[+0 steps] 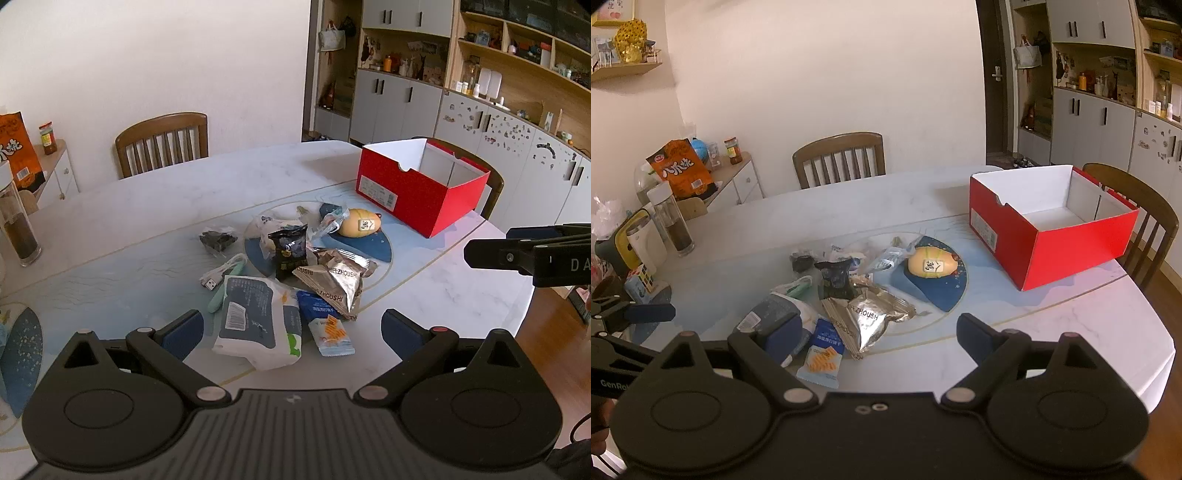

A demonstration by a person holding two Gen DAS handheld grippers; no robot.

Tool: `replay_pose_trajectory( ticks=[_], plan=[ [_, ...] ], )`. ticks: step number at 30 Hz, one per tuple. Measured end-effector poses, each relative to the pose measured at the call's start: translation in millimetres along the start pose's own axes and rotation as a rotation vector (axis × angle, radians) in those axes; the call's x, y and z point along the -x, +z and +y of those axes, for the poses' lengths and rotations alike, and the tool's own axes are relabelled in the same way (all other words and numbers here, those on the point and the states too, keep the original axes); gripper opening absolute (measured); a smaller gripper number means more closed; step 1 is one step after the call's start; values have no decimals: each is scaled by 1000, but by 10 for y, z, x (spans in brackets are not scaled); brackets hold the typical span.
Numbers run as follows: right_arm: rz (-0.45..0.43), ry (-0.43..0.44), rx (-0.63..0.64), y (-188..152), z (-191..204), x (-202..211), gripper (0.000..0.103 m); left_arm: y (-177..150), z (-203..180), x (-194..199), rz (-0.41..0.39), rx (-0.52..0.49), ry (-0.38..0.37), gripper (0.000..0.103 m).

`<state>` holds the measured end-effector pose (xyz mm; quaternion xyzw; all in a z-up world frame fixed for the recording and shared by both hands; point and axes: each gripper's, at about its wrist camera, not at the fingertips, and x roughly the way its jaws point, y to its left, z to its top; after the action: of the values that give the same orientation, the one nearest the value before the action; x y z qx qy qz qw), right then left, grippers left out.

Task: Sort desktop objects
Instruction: 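Move both tools toward the snack pile on the placemat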

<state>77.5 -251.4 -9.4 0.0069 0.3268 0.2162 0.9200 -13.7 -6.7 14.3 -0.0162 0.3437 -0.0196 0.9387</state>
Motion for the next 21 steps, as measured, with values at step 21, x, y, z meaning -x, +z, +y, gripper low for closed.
replay_pose_trajectory(
  ticks=[21],
  plan=[
    [8, 38, 32, 6, 114, -88, 91, -13, 99, -4, 1, 24, 1, 103]
  ],
)
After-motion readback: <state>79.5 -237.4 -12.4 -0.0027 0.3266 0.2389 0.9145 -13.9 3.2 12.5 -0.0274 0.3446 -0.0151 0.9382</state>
